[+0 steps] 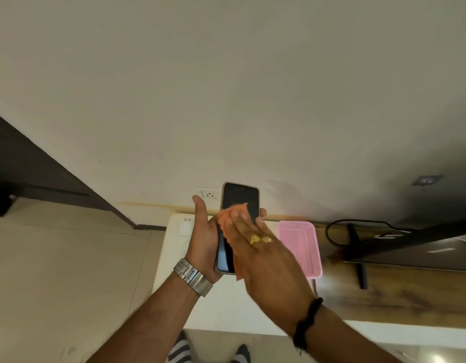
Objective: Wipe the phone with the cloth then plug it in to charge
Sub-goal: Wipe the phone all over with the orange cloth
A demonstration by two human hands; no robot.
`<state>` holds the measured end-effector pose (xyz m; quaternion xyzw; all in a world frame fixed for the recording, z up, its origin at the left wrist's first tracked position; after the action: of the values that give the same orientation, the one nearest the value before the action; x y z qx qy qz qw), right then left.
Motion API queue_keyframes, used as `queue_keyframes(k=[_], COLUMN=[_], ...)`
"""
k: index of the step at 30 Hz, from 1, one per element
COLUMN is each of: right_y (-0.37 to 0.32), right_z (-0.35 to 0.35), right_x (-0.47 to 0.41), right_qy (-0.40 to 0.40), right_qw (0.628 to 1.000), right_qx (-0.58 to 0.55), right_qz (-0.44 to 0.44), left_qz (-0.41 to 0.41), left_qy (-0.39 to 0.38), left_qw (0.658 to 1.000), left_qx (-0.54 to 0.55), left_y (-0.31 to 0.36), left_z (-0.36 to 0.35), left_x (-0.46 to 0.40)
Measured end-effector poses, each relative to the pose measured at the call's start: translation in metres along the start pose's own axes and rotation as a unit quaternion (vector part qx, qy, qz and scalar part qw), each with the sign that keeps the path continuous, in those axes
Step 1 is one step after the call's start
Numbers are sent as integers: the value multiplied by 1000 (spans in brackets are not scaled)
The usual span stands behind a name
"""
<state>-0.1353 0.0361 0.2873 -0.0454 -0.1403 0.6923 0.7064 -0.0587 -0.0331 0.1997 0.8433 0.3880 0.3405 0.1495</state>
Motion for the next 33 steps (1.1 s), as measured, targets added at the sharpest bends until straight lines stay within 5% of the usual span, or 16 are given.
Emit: queue_keyframes(k=[2,5,9,11,14,28,33], right_y=[-3,27,8,-2,21,2,10], right_z=[2,23,1,0,22,4,25], right_x=[-14,-39,1,-11,-40,-4,-41], right_qy=[36,68,7,30,70,17,73], right_qw=[998,997,1000,999,997,1000,997], right_qx=[13,24,-7,-8,19,7,20], right_qz=[48,-1,-12,43,3,-5,6], left_qz=[13,2,-7,5,-4,15,-8], left_qy=[5,-7,-9,15,-3,-29,-23], left_qw=[1000,1000,1000,1000,1000,999,1000], left_qx=[-8,-15,-9,1,-2,4,-7], left_y=[-8,-4,1,-9,-7,4,4], left_z=[-1,0,-2,-4,-4,-5,-5], left_x=[4,1,1,5,1,-2,-3])
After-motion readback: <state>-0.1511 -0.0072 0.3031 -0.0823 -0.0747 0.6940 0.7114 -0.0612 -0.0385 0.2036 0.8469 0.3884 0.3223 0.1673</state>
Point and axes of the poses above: each hand's wrist, its own x-axis away from the middle knuckle, its own z-axis out of the back of the hand, y = z × x, the point moved 5 cm from there along -x, towards the middle knuckle, and after that the axes turned 10 degrees about -z, right-handed, at the moved point
